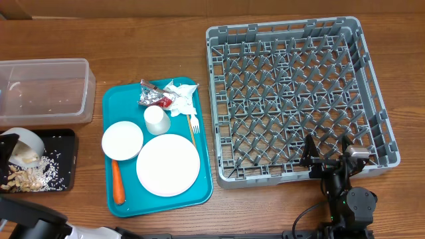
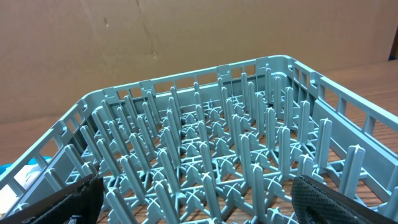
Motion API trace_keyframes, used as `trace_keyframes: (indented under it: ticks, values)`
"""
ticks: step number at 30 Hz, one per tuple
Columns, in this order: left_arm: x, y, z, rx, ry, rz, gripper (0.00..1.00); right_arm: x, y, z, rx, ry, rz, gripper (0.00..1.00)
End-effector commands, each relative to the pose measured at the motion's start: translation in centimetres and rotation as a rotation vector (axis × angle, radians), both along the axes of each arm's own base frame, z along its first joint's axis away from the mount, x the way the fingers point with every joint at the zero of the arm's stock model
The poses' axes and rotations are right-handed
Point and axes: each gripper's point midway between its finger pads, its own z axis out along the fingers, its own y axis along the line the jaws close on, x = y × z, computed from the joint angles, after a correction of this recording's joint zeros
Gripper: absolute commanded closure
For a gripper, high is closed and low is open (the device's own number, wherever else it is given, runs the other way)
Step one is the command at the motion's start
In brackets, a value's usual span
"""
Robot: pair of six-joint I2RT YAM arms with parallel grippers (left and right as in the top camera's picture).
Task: Sort waste into correct bins and load items into the dishwasher rack
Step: 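Tip the rice bowl to pour rice onto the black tray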
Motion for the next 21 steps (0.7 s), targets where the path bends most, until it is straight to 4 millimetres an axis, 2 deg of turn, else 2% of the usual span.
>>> trace_keyframes:
  ticks: [1, 7, 11, 19, 21]
  values:
    - [0.3, -0.1, 1.7, 0.011, -0.118, -0.029, 0.96, 0.0, -0.1, 0.1, -0.003, -0.009, -0.002, 0.0]
    - [0.4, -0.6, 1.3, -0.014, -0.159, -0.039, 0.96, 0.0, -0.1, 0.1, -0.003, -0.009, -0.002, 0.0]
    - [1.1, -1.4, 1.4, -0.022, -0.269, -0.083, 0.96, 0.0, -0.1, 0.1, -0.003, -0.009, -0.002, 0.0]
    - [0.9, -2.4, -0.6, -0.06, -0.296, -0.085, 0.96, 0.0, -0.1, 0.1, -0.003, -0.009, -0.002, 0.0]
    - [1.3, -3.0, 0.3, -0.037, -0.384, -0.132, 0.96, 0.0, -0.1, 0.1, -0.003, -0.009, -0.002, 0.0]
